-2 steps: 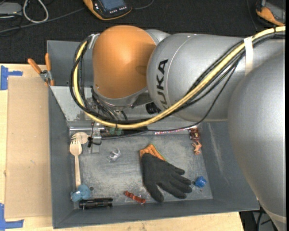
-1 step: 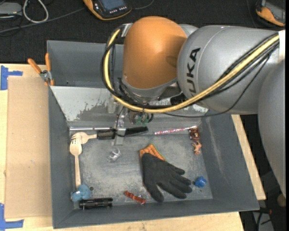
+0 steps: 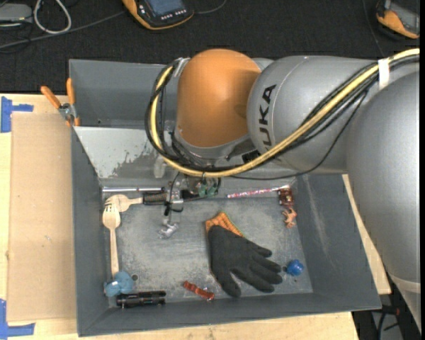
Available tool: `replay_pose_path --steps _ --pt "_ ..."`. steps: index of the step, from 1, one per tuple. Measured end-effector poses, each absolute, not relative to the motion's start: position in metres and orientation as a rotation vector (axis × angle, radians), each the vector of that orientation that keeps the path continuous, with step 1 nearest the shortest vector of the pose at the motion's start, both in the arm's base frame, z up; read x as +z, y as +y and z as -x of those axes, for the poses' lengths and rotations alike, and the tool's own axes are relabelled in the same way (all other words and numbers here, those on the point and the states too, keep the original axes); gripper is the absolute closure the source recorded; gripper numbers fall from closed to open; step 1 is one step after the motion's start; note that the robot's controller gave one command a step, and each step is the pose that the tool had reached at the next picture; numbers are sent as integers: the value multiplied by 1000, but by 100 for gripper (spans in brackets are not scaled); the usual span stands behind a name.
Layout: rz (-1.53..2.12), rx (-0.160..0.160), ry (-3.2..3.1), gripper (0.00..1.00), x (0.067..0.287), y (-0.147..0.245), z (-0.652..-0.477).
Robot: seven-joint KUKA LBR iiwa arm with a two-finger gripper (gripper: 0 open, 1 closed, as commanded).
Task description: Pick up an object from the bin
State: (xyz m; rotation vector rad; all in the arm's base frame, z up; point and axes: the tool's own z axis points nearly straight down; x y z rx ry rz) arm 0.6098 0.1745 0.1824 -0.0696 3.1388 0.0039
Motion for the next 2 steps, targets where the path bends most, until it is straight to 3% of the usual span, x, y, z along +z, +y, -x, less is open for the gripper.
replay_pose_path --steps 1,2 --pt "3 2 3141 0 178 107 -596" --pt "241 2 3136 0 142 93 -603"
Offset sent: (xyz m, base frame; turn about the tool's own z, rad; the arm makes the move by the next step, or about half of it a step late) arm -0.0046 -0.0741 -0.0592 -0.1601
